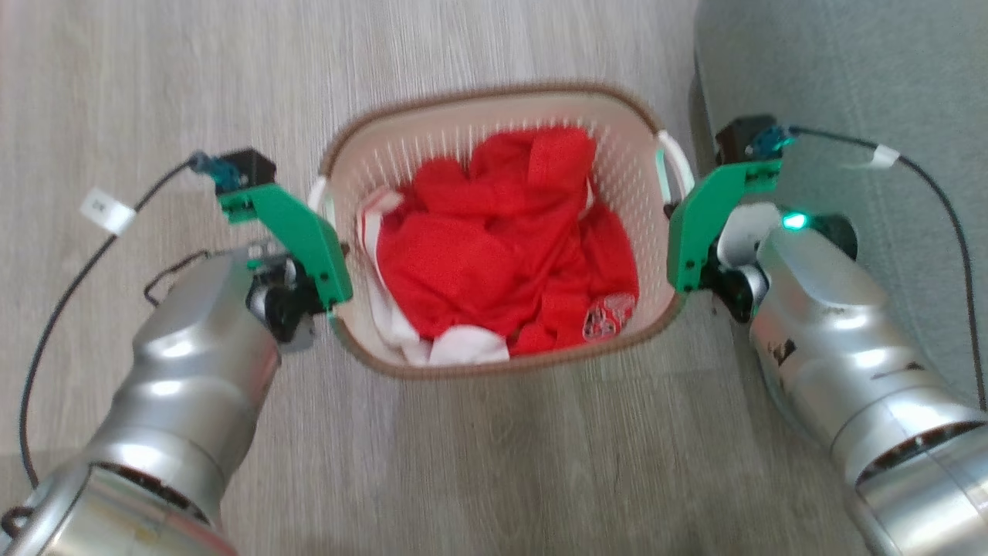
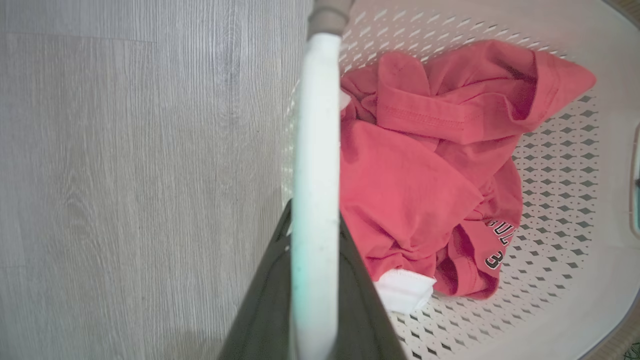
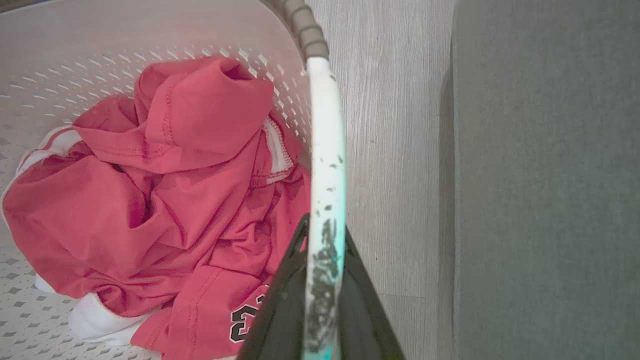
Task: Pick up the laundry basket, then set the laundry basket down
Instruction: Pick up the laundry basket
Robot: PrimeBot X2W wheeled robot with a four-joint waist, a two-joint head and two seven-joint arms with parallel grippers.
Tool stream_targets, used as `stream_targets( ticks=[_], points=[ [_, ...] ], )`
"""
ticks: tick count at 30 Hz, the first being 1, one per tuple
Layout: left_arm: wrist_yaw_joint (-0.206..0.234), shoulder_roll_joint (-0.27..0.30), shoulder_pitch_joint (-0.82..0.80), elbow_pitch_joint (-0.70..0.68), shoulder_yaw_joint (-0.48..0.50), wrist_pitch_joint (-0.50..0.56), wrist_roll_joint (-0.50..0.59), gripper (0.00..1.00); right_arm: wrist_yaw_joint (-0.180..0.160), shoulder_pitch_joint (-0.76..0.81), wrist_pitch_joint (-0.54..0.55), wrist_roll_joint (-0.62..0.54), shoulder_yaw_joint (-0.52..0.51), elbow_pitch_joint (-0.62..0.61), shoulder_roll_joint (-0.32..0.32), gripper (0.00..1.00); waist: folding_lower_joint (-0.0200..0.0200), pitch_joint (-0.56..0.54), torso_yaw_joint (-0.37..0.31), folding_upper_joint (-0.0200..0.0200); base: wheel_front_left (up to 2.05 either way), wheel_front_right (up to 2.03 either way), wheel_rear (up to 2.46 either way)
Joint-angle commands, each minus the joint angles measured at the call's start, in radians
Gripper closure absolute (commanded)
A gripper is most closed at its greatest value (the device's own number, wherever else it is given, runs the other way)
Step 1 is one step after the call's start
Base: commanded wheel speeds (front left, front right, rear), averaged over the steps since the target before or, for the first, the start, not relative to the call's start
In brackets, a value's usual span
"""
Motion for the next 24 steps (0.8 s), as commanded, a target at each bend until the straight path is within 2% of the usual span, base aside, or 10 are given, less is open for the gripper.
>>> stream_targets(
  ticks=[1, 13, 24],
  points=[
    [-0.007, 0.075, -0.005, 0.006, 0.021, 0.012, -0.014, 1.0, -0.01, 0.025, 0.022, 0.013, 0.008, 0.005, -0.021, 1.0, 0.0001, -0.05, 0.0, -0.0001, 0.0, 0.0, 0.0],
    [-0.007, 0.084, 0.062, 0.022, 0.014, 0.075, -0.043, 1.0, -0.01, 0.088, 0.135, 0.057, 0.022, 0.019, -0.023, 1.0, 0.0001, -0.18, 0.006, -0.0001, 0.0, 0.0, 0.0],
    [-0.007, 0.081, 0.128, 0.031, 0.01, 0.105, -0.06, 1.0, -0.01, 0.163, 0.163, 0.08, 0.026, 0.025, -0.027, 1.0, 0.0001, -0.291, 0.014, -0.0001, 0.0, 0.0, 0.0]
  ],
)
